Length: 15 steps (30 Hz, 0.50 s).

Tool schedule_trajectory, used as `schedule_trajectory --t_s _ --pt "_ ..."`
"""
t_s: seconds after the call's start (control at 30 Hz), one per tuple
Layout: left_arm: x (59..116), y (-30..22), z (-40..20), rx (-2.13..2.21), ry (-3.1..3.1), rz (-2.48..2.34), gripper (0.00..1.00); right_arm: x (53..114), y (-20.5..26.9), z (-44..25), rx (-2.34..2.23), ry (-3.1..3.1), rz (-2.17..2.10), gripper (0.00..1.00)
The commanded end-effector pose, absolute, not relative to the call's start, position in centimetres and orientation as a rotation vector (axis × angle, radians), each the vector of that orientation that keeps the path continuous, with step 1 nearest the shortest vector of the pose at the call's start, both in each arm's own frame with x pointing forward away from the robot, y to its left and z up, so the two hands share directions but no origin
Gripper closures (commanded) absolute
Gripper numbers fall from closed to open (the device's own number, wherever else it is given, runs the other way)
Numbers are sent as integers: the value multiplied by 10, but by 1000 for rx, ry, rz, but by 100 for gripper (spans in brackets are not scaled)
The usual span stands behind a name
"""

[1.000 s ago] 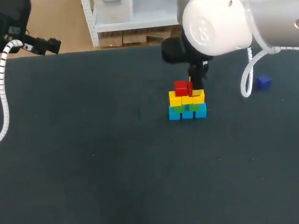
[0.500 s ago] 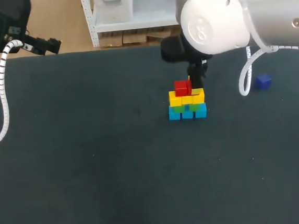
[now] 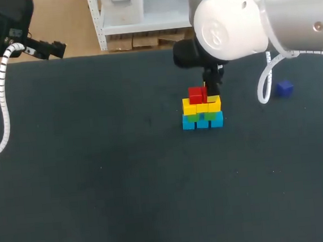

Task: Place the blue cubes, place green cubes on the blue cubes, place the yellow cubes on the green cubes, then place the red cubes on the yellow cubes, and place purple cube on the red cubes.

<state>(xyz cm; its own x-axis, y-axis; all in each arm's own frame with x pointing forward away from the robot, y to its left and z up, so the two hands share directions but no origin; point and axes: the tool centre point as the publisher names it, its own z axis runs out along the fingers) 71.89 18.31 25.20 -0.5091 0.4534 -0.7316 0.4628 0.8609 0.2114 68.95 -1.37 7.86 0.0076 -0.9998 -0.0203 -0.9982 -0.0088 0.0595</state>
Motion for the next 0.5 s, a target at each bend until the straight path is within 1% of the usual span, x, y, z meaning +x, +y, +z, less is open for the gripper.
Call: schedule_trajectory --t_s 0.03,0.1,0.17,0.27,0.33,0.37,0.5 --pt "720 184 251 663 2175 -19 0 691 -13 78 2209 -2194 -91 83" --pt "720 184 251 663 2175 -19 0 691 -13 78 2211 -2196 -92 80" --pt "720 184 251 663 2175 -19 0 691 -13 78 2214 -2197 -94 75" --pt "720 184 251 663 2175 -19 0 691 -13 78 2215 -2198 -98 72" --pt "720 184 251 663 2175 -19 0 691 -13 78 2215 -2199 -98 64" --pt "720 184 251 663 2175 -19 0 691 -13 78 2215 -2200 -97 58" --pt "720 184 251 663 2175 -19 0 690 -13 77 2217 -2200 -94 53"
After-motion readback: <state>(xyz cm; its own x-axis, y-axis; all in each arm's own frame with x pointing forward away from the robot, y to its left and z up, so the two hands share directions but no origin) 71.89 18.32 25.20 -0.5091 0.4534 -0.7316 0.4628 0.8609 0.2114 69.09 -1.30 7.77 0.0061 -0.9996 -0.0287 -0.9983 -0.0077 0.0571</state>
